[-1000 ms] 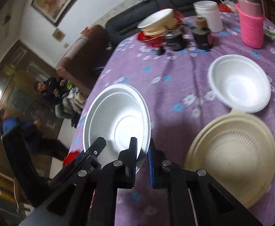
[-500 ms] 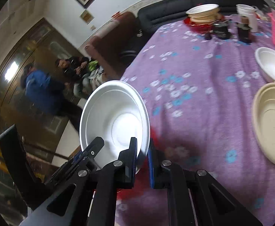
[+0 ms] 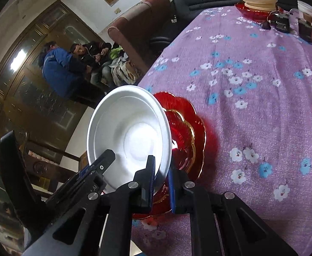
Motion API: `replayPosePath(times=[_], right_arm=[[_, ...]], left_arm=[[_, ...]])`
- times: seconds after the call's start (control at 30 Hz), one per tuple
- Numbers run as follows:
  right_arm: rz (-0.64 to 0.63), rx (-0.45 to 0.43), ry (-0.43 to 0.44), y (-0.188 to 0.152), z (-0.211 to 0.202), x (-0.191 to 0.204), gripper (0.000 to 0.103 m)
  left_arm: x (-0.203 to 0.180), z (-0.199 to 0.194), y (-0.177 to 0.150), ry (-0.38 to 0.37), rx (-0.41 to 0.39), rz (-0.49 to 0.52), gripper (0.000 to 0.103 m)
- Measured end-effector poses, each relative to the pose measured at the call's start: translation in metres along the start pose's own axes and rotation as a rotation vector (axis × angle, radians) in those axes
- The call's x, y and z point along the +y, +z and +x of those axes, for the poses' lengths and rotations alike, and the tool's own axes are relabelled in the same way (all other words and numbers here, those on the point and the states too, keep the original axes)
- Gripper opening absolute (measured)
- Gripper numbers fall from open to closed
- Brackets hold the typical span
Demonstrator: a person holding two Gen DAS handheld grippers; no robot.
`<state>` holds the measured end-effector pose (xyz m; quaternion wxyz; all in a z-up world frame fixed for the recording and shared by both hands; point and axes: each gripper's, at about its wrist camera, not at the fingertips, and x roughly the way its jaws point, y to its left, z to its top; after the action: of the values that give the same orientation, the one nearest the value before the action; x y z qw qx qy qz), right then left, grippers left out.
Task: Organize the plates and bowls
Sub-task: 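Carry the white foam bowl and lower it onto the stacked red plates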
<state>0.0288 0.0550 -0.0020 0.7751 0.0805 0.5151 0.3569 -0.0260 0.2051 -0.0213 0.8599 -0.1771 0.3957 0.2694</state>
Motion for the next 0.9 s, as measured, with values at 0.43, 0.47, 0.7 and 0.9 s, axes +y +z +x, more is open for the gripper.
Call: replayPosePath(times=[0.43, 0.47, 0.7, 0.9], right_arm=[[0.018, 0.045, 0.005, -0.005, 0.016, -0.007, 0.011], [0.019, 0.048, 0.004, -0.005, 0.017, -0.007, 0.012], [0.022, 0.069, 0.008, -0.005, 0.024, -0.009, 0.014], [0.023, 0.073, 0.011, -0.005, 0.027, -0.007, 0.014]], left_arm=[[0.006, 0.005, -0.006, 0.027, 0.027, 0.010, 0.015], [0.006, 0.005, -0.006, 0.028, 0.027, 0.010, 0.015], [0.008, 0.007, -0.009, 0.033, 0.040, 0.008, 0.015], [0.009, 0.009, -0.010, 0.041, 0.045, 0.009, 0.015]])
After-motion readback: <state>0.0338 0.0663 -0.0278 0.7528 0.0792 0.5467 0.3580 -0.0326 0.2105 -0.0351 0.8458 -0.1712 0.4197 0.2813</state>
